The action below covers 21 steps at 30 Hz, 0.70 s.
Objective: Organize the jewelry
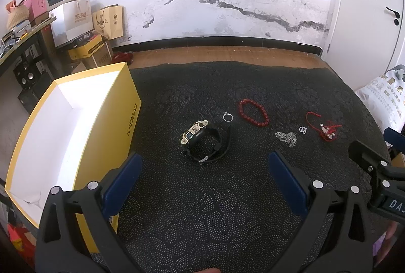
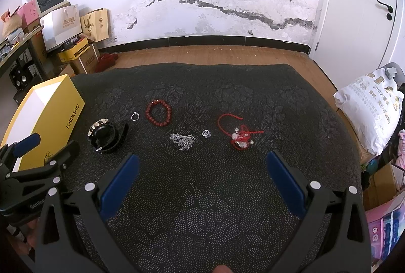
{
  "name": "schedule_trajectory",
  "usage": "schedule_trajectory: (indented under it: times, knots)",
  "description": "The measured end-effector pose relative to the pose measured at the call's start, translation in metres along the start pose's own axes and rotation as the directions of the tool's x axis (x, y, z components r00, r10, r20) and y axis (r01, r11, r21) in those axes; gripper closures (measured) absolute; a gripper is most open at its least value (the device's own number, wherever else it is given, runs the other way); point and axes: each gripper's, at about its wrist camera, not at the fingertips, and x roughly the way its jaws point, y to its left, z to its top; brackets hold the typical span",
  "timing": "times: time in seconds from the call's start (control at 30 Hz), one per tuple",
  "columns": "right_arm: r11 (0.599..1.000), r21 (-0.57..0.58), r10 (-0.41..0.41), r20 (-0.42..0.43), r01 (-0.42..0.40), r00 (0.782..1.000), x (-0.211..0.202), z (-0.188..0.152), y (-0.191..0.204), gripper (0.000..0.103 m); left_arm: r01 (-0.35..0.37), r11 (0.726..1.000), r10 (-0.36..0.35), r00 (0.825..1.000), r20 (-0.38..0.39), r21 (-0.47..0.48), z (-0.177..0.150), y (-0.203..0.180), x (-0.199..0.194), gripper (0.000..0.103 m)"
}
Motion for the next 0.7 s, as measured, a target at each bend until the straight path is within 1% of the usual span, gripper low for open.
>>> schedule_trajectory:
  times: [0.7]
  knots:
    - [1.0, -0.001, 0.002, 0.003, -0.002, 1.0, 0.0008, 0.0005, 0.0001, 0.006, -0.003, 1.0, 0.003, 1.0, 0.0, 0.008, -0.0028, -0.001, 0.0011, 0.005]
